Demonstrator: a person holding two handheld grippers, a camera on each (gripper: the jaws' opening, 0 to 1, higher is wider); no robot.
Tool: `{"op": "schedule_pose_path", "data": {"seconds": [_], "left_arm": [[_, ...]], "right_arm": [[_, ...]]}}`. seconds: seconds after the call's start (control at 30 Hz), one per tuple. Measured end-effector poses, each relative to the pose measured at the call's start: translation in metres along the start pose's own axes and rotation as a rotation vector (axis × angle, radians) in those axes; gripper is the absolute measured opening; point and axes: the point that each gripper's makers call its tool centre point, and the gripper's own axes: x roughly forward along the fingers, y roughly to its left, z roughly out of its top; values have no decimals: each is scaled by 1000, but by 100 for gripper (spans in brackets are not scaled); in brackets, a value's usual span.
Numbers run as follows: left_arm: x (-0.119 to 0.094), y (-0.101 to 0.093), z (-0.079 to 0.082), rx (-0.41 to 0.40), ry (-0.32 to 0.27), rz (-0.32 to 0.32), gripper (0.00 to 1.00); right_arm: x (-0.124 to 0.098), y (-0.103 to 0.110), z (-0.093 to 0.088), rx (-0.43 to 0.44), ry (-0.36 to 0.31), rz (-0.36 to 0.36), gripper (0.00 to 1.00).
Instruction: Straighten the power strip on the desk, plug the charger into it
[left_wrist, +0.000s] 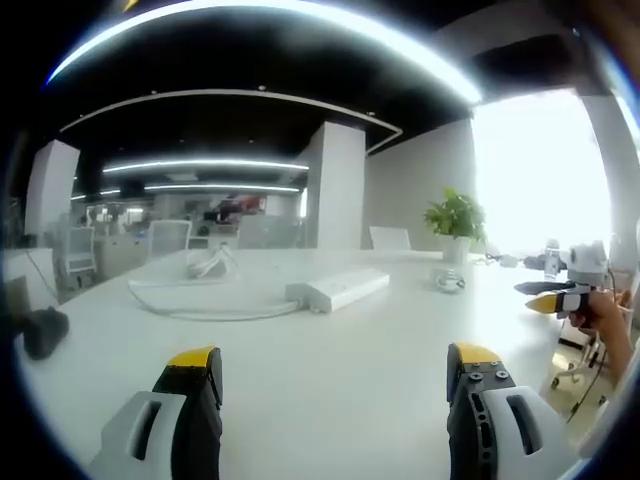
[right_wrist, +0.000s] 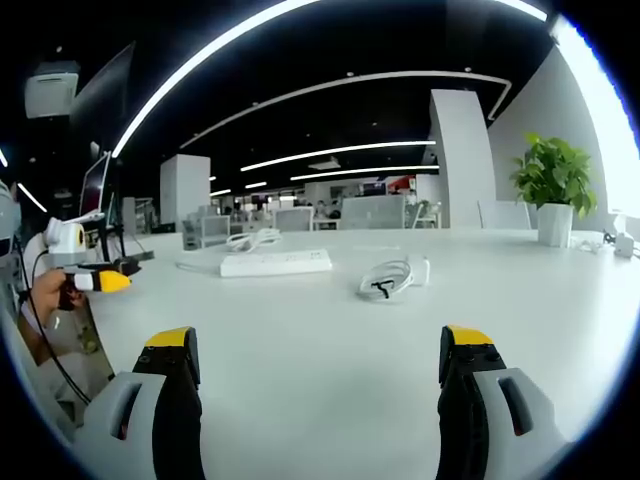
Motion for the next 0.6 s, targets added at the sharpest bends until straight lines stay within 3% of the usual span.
{"op": "schedule_pose_path", "data": {"seconds": [0.3, 0.6], "left_arm": [[-4, 2, 17, 126, 24, -15, 96], [-2, 1, 50, 317, 25, -42, 96]], "right_arm": [[-1, -2, -1, 4, 0, -4, 100], [-2, -3, -3, 9, 2, -4, 100]]}}
